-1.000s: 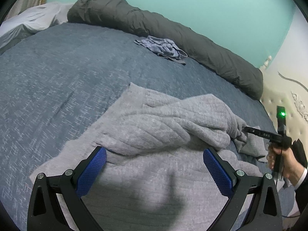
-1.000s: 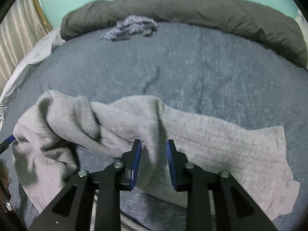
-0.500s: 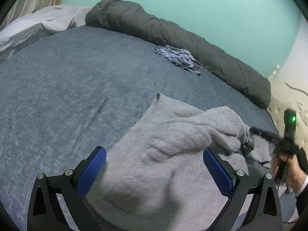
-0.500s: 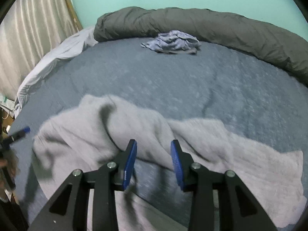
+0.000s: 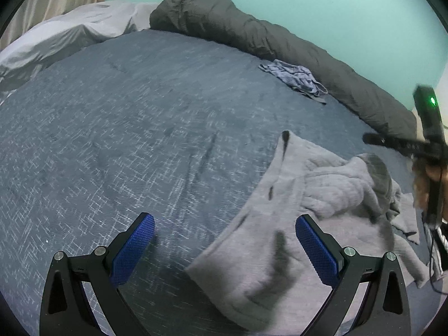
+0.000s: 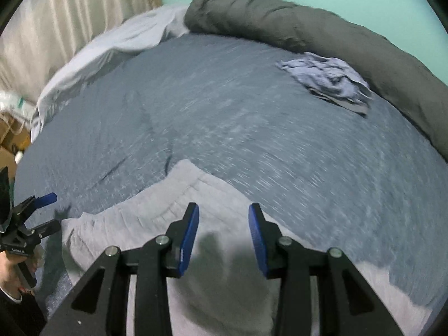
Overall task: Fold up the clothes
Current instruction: 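Grasp the sweatshirt side with the right tool and fold it over the body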
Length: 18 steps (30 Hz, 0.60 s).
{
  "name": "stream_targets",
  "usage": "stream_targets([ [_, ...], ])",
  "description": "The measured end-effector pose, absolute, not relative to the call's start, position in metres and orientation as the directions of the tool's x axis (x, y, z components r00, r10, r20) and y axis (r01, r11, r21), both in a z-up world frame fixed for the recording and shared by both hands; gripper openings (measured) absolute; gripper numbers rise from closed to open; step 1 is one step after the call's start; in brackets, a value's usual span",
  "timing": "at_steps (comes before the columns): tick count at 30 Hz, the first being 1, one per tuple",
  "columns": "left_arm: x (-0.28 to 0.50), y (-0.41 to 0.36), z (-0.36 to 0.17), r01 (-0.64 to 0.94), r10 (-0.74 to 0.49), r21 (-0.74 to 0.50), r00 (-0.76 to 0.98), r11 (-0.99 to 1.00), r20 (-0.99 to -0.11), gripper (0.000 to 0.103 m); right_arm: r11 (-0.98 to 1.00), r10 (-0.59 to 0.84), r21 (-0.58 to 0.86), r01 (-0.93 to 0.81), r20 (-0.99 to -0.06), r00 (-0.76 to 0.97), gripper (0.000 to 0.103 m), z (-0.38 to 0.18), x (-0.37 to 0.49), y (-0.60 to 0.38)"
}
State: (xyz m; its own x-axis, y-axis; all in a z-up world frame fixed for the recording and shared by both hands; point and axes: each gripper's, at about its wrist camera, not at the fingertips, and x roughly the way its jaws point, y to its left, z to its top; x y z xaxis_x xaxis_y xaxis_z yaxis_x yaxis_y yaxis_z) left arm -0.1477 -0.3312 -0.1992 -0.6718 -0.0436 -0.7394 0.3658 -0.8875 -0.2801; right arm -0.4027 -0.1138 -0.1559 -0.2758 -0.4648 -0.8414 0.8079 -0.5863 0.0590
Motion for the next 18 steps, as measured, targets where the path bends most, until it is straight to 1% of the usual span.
stream_targets([
  [3, -0.149, -0.337, -0.206, 0.373, -0.044, -0.274, -0.658, -0.887, -0.752, 0.103, -0.54, -0.426, 0.023, 0.841, -0.87, -0.249, 0.037, -0.161, -0.406, -0.144],
  [8, -0.147, -0.344, -0.207, 0.377, -0.042, -0.286, -0.664, -0.881, -0.747, 0.103, -0.472, -0.339, -0.015, 0.881, -0.92, -0.197, 0.037, -0.18, -0.413, -0.189],
  [18, -0.149, -0.348, -0.208, 0.37, -0.017, -0.316, -0.673, -0.874, -0.739, 0.103, -0.389, -0.227, -0.036, 0.92, -0.965, -0.134, 0.037, -0.227, -0.419, -0.232],
])
